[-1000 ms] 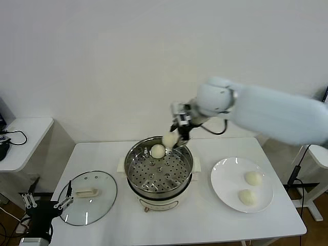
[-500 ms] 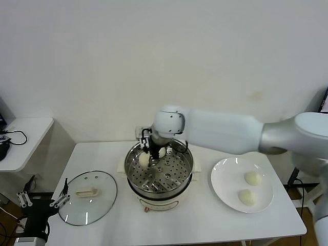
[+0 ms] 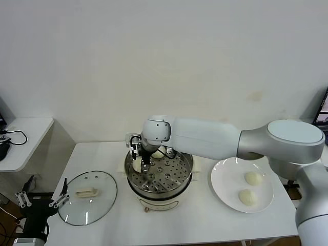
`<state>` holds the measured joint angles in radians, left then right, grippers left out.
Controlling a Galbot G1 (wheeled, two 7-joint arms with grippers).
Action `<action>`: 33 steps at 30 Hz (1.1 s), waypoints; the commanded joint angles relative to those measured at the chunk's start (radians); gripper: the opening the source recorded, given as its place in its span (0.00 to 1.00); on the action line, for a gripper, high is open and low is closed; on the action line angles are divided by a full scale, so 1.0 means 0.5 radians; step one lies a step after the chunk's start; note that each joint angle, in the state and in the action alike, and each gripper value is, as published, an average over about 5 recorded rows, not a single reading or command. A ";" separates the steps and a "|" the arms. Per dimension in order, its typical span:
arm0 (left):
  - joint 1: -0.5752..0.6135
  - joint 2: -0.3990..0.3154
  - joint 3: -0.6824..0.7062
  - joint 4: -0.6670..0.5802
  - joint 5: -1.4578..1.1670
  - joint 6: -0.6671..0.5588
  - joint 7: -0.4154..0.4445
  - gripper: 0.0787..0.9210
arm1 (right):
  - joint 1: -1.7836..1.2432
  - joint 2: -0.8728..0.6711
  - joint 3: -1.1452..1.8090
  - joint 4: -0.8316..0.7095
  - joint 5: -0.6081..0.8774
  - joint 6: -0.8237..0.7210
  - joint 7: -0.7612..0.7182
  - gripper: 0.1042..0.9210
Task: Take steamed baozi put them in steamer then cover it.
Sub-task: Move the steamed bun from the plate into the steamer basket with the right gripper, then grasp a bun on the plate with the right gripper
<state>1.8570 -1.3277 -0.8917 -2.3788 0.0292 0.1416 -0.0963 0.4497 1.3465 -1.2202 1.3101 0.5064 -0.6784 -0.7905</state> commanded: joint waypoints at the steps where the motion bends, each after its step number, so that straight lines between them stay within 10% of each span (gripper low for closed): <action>1: 0.002 0.001 0.002 -0.002 0.001 0.001 0.000 0.88 | 0.302 -0.227 -0.021 0.169 -0.057 0.091 -0.293 0.87; 20: -0.032 0.043 0.116 0.014 0.021 0.008 0.008 0.88 | 0.662 -1.869 -0.297 1.073 -0.718 0.673 -0.769 0.88; 33: 0.024 0.019 0.176 -0.001 0.075 0.001 0.003 0.88 | -0.738 -2.366 0.701 1.005 -1.315 0.893 -0.690 0.88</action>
<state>1.8665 -1.3176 -0.8134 -2.3793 0.0621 0.1438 -0.0943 0.5322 0.4014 -1.2085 1.7829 0.0583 -0.3174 -1.1274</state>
